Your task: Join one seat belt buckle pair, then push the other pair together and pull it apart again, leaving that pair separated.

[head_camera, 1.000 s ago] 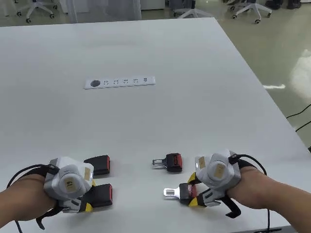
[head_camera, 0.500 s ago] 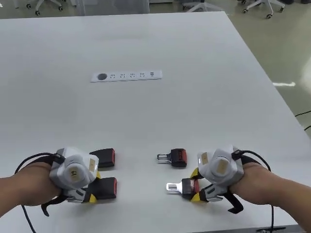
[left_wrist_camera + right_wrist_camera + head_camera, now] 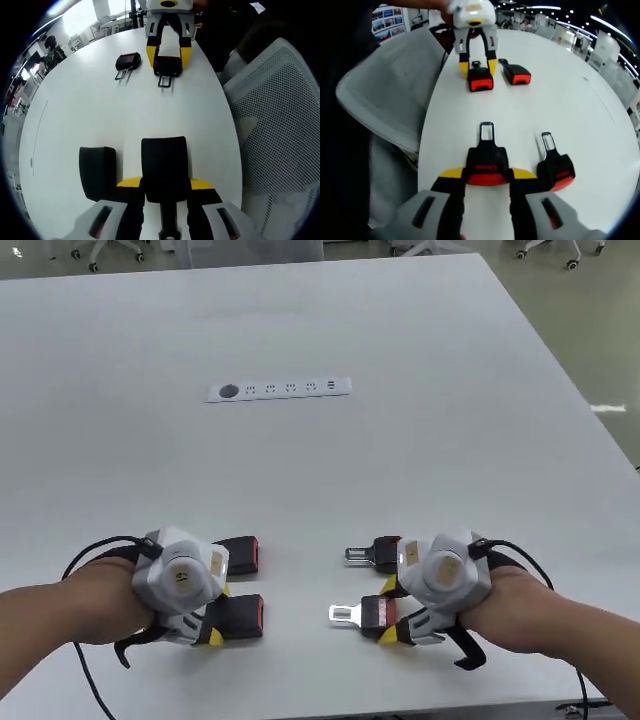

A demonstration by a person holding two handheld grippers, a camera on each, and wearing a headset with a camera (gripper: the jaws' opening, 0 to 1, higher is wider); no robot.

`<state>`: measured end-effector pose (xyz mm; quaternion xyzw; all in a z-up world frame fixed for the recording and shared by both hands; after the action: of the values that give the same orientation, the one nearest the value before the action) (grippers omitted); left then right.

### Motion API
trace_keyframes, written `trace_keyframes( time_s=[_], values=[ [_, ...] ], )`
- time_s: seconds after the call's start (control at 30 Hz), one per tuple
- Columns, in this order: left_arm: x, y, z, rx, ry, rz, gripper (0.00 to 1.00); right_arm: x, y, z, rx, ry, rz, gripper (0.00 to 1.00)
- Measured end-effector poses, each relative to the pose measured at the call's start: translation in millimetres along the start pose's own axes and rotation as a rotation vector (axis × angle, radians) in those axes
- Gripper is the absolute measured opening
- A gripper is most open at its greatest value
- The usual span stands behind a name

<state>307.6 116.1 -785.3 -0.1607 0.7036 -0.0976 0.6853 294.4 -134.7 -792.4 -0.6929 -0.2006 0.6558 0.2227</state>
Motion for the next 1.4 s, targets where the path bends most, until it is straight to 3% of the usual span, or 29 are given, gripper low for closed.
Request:
trace_keyframes(
  time_s=[0.27, 0.6, 1.17, 1.3, 1.4],
  values=[
    [0.0, -0.1, -0.2, 0.021, 0.004, -0.005, 0.33, 17.0, -24.1, 2.6, 0.008, 0.016, -0.026, 0.33],
    [0.2, -1.0, -2.2, 0.025, -0.006, 0.002, 0.33, 34.3, -52.2, 4.1, -0.047, 0.023, -0.006, 0.33],
    [1.1, -3.3, 0.2, 0.069, 0.019, 0.016, 0.33, 47.0, -71.4, 8.2, -0.064, 0.029, 0.019, 0.33],
    [1.1, -2.8, 0.0, 0.066, 0.02, 0.009, 0.33, 50.9, -76.3, 6.0, -0.035, 0.017, -0.017, 0.33],
    [0.6, -2.1, -0.3, 0.07, 0.016, 0.003, 0.33, 52.5, -75.7, 5.5, -0.021, 0.015, -0.011, 0.33]
  ],
)
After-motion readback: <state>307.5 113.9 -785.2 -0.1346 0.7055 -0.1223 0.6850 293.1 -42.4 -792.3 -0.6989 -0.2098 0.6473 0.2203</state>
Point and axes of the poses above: the centre of the closed fingertips' face, and the gripper's own axes: x roughly forward along the fingers, z roughly to its left, y roughly out of its underside, the point moved 8 cm from there along -x, roughly backward along the fingers, and after that the axes turned 6 degrees about -x, right-handed, at the moved point
